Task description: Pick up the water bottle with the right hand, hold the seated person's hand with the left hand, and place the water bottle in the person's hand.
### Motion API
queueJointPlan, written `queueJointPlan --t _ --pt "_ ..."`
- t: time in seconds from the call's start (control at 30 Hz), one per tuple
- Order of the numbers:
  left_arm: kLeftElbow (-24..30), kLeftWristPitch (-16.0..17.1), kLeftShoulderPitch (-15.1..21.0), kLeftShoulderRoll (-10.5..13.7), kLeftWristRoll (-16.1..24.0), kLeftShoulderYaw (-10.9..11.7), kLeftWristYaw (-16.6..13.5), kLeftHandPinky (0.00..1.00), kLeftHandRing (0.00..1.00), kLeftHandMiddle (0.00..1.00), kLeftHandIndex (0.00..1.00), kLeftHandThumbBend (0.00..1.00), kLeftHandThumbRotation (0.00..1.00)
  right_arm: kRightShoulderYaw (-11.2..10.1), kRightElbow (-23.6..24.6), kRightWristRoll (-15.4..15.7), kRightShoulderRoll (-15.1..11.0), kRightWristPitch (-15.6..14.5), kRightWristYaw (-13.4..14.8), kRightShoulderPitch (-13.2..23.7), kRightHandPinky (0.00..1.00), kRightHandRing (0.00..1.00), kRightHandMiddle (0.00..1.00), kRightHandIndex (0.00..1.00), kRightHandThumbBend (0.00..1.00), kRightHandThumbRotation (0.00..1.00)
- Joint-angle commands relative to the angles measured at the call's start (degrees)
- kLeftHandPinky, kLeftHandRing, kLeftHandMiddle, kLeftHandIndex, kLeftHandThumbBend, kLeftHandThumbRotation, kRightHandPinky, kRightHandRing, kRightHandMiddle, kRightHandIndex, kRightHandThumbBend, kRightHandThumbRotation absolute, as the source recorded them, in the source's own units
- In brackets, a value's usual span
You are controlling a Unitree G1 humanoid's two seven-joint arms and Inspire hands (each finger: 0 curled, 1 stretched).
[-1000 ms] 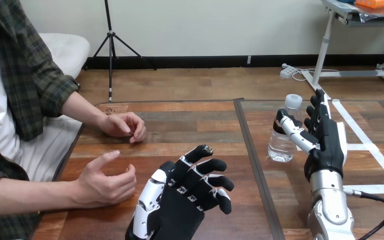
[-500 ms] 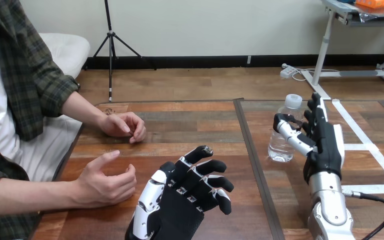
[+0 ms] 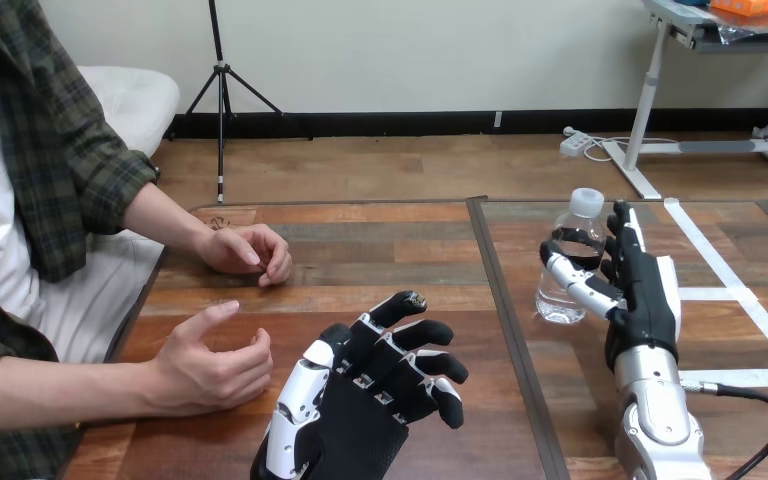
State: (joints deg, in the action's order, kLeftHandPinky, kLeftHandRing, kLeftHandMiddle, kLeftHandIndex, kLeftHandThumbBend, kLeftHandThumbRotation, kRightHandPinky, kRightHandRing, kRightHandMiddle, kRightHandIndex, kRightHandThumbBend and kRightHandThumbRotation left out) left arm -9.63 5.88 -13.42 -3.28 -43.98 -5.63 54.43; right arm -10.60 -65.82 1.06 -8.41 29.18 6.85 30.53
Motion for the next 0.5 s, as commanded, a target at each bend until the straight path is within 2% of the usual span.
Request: queueJointPlan --t 0.0,0.37,0.47 --pt "1.54 1.08 0.34 -4.08 -0.10 0.34 0.04 0.42 0.60 0.66 0.70 0.00 0.85 0.76 -0.34 0.76 -1.39 -0.17 0.60 6.93 1.00 1.00 1.00 1.00 0.52 0.00" --pt "1.94 0.95 0.14 -3.82 -0.18 0.35 0.05 0.42 0.60 0.66 0.70 0.00 0.85 1.99 -1.88 2.49 -1.82 -1.59 2.09 8.34 0.97 0.96 1.00 1.00 0.53 0.00" --pt "1.94 1.00 0.13 -3.87 -0.27 0.43 0.06 0.42 0.59 0.66 0.70 0.00 0.85 2.16 -2.15 2.75 -1.80 -1.79 2.48 8.66 0.91 0.91 1.00 1.00 0.54 0.00"
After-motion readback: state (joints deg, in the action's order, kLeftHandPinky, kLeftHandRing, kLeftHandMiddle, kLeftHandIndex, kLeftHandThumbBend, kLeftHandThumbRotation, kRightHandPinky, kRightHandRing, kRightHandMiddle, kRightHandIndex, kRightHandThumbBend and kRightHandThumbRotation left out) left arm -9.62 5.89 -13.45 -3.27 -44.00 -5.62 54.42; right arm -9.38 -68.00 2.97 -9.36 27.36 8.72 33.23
